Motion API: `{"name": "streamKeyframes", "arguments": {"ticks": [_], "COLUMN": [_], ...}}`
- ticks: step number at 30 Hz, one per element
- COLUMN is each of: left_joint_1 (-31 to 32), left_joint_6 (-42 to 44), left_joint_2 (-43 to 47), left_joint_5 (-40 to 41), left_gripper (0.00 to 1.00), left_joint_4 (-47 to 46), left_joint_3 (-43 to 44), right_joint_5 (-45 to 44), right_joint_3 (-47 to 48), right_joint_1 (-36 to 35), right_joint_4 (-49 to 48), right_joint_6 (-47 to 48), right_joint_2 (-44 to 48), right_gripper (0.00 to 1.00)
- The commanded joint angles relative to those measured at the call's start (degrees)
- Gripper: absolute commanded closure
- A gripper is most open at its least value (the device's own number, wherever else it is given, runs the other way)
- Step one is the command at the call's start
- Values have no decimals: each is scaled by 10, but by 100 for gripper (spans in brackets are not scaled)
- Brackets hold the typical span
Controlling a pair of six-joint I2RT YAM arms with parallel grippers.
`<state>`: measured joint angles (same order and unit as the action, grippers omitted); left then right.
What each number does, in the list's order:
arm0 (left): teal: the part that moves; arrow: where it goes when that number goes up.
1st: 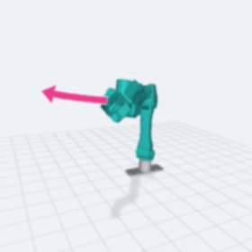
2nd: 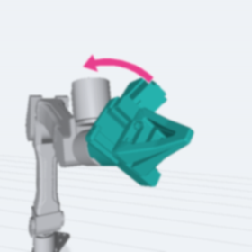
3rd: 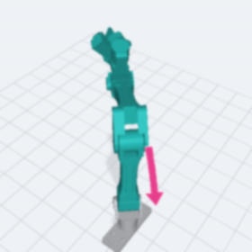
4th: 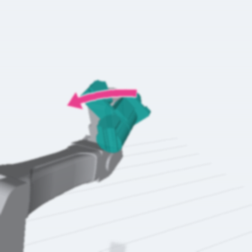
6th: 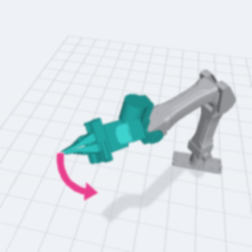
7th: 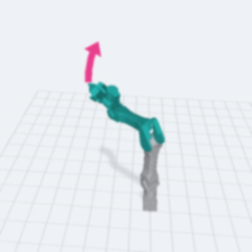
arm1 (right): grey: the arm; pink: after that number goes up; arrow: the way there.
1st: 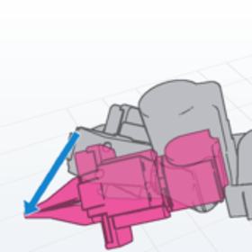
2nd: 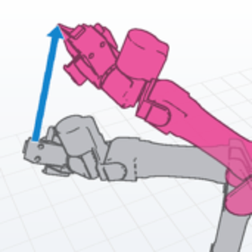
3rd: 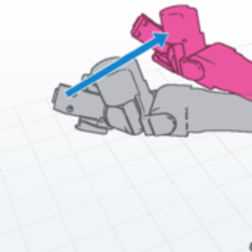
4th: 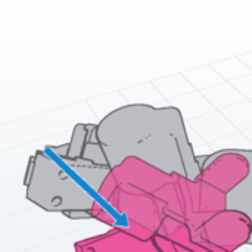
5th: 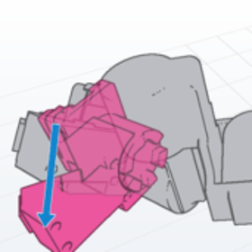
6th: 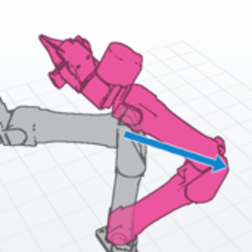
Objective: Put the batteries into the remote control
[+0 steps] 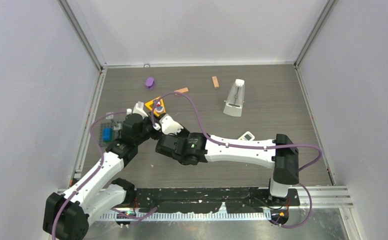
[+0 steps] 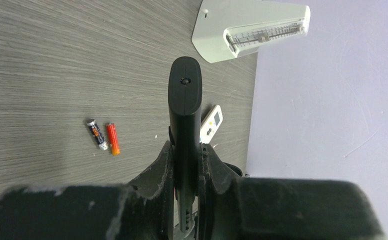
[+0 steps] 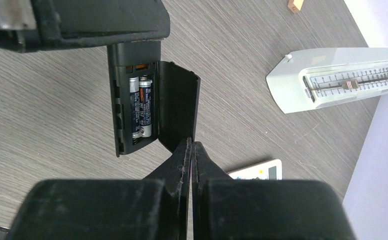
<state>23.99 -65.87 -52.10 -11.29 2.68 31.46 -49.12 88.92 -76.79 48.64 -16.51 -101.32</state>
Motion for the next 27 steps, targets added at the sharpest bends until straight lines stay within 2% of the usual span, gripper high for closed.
{"name": "streamKeyframes", "arguments": {"ticks": [1,11,21,25,27], "left_joint_1": [4,5,5,5,5], "left_joint_6": [-17,-46,-65,-61,-43], "left_joint_2": [13,19,27,31,36], "left_joint_5": [6,5,1,14,33], "left_gripper": [100,100,100,100,100], "left_joint_4": [-59,-109,-122,-105,-85], "left_joint_3": [-8,-31,-31,-31,-30], "right_joint_5": [-15,-4,1,-6,-7], "right_joint_3": [33,55,72,69,63], "right_joint_1": [-9,-21,-32,-33,-32], "right_joint_4": [-4,4,8,2,-3], "right_joint_6": [7,6,-1,-6,-18], "right_joint_2": [-2,-16,-30,-24,-12], "right_gripper": [95,95,92,90,86]}}
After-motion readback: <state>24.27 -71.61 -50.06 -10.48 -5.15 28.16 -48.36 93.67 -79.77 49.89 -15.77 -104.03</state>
